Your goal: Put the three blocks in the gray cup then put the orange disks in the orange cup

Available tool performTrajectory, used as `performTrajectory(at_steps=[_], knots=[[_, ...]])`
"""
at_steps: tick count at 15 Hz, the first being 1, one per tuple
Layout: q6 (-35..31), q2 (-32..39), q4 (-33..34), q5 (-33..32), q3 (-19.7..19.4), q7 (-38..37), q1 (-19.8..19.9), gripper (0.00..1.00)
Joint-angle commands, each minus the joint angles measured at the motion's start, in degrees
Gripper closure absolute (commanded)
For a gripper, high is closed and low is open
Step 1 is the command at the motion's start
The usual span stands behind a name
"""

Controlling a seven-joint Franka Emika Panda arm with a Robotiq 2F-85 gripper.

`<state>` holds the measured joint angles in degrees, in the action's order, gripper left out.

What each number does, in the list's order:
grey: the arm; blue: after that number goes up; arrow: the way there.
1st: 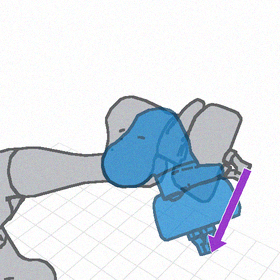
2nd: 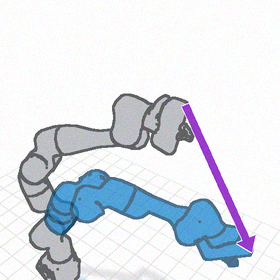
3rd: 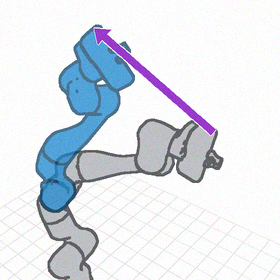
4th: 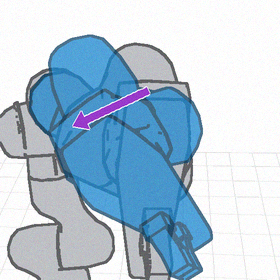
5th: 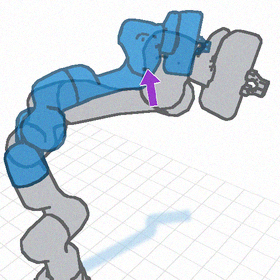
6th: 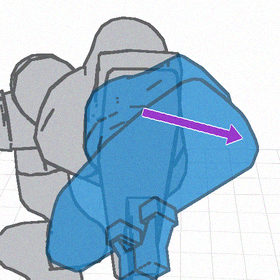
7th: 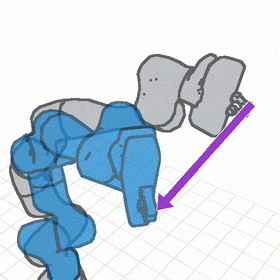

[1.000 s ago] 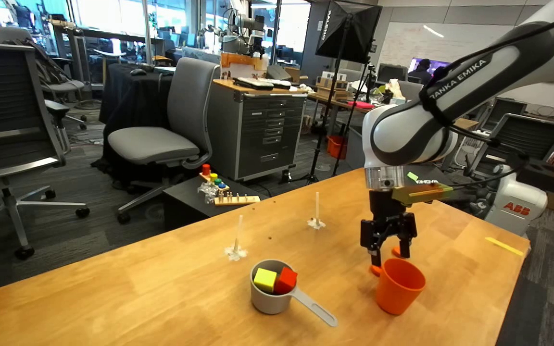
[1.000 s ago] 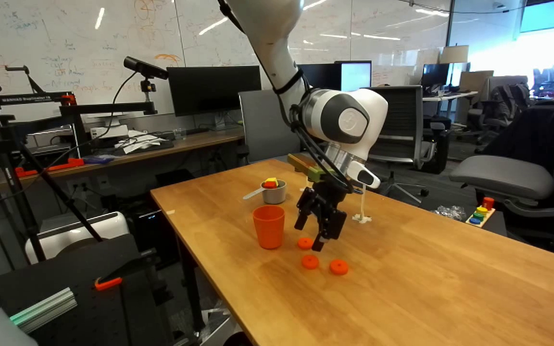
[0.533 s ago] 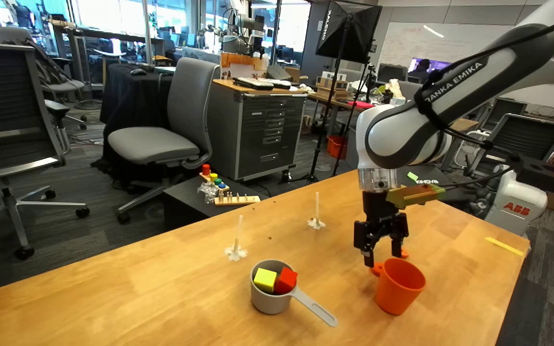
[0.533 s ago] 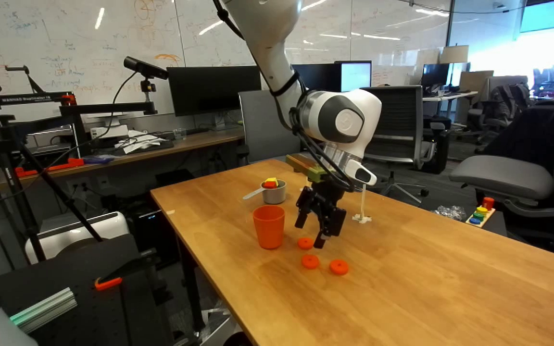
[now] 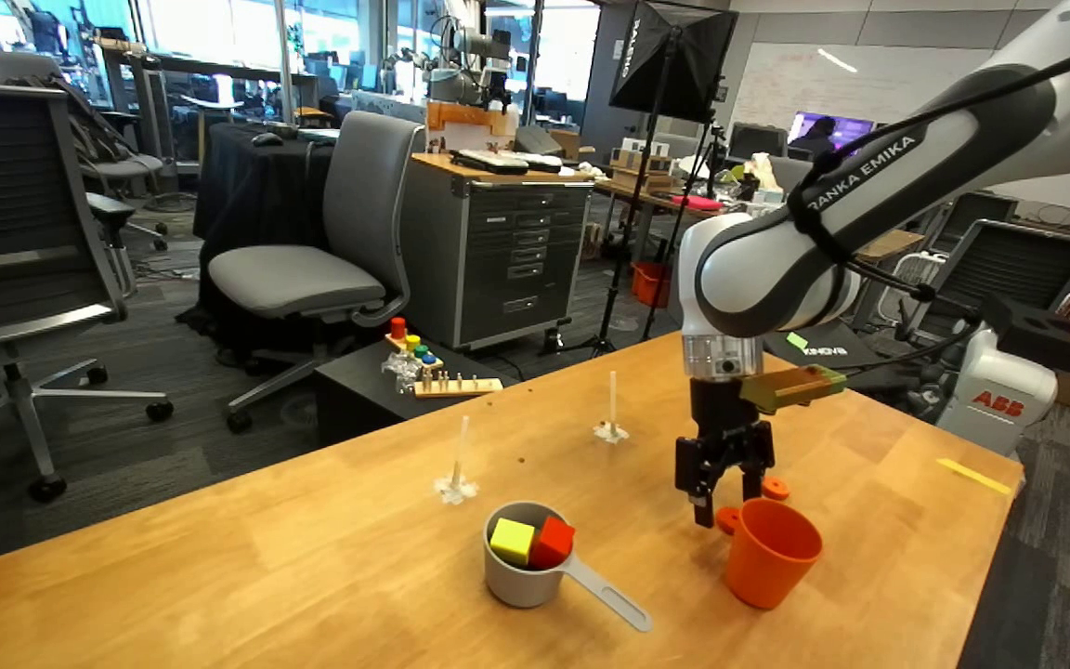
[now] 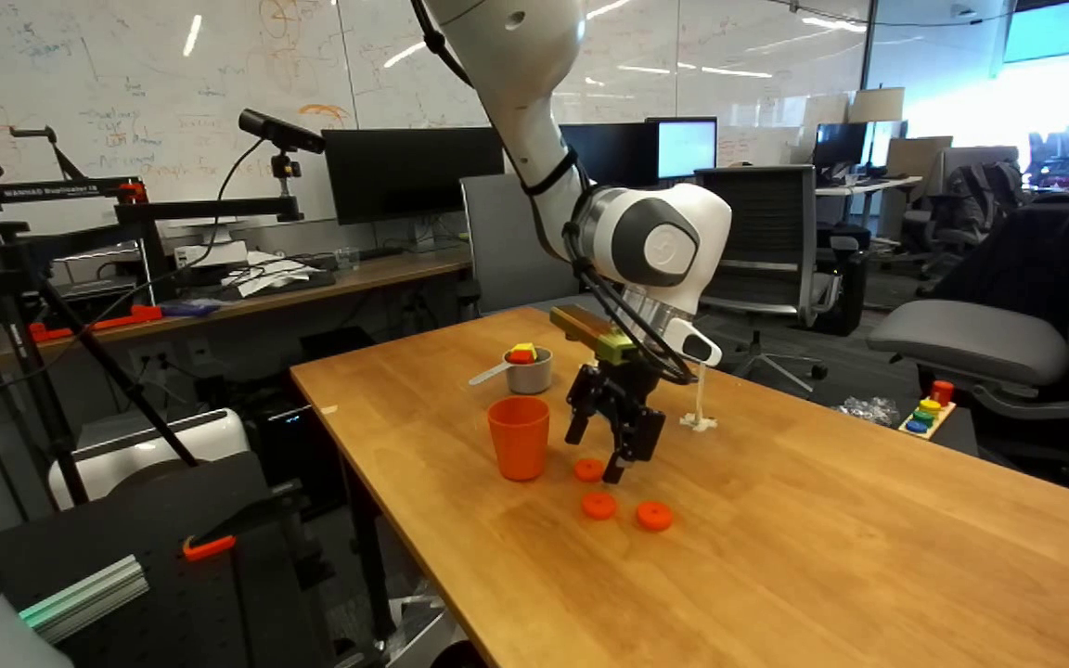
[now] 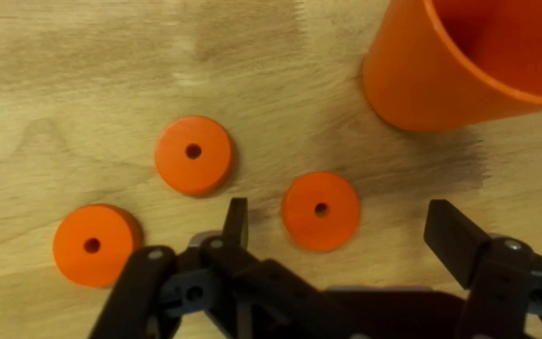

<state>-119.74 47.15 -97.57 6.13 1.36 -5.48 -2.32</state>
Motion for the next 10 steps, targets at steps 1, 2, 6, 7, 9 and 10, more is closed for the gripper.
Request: performTrajectory(at_steps=[1, 2, 6, 7, 9, 10], knots=[[0.6, 0.4, 1.4, 1.6, 1.1, 1.9, 1.6, 0.35], [0.7, 0.2, 1.2, 2.1, 1.2, 2.0, 1.9, 0.42], [0.6, -0.6, 0.5, 4.1, 1.4, 2.5, 3.3, 0.73], [0.5, -0.8, 0.4, 4.6, 1.4, 2.6, 3.6, 0.8], [0.5, -1.0, 0.1, 6.0, 1.7, 3.4, 4.4, 0.8], [0.4, -1.2, 0.0, 6.5, 1.7, 3.8, 4.7, 0.81]])
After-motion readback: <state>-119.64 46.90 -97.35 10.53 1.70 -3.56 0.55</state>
